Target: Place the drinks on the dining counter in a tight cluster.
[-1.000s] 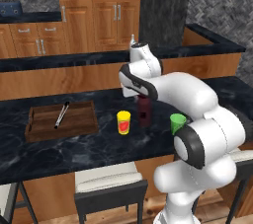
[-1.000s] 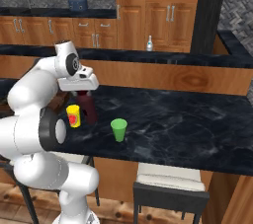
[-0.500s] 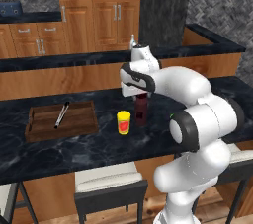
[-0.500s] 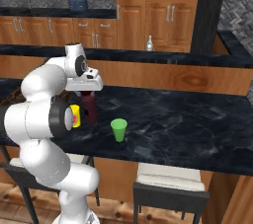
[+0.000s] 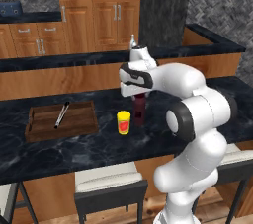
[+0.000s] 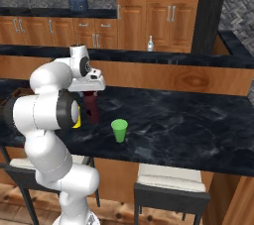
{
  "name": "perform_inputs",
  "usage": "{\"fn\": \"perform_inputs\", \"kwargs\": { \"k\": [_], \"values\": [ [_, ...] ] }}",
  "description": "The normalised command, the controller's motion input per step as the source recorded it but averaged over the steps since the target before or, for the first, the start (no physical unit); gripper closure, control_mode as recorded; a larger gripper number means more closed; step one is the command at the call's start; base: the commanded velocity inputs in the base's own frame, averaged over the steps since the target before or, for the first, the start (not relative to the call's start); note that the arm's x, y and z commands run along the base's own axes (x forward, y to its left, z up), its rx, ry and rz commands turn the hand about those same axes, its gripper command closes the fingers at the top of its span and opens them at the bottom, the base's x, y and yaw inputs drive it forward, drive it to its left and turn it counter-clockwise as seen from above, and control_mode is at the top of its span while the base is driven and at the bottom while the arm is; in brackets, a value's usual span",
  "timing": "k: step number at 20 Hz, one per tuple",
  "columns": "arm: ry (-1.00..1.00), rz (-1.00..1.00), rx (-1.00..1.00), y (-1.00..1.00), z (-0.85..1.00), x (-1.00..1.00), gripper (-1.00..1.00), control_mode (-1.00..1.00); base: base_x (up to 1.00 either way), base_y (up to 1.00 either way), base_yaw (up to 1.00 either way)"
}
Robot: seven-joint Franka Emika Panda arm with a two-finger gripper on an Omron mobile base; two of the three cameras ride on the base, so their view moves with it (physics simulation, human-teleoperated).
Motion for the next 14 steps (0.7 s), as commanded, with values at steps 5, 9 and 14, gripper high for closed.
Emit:
{"fn": "perform_inputs", "kwargs": {
  "k": [5, 9, 14],
  "values": [
    [0.0, 0.05, 0.01, 0.05, -0.21, 0.13, 1.0, -1.0, 0.0, 0.0, 0.0],
    [0.0, 0.05, 0.0, 0.0, -0.21, 0.1, 1.0, -1.0, 0.0, 0.0, 0.0],
    [0.0, 0.05, 0.0, 0.0, -0.27, -0.01, 1.0, -1.0, 0.0, 0.0, 0.0]
  ]
}}
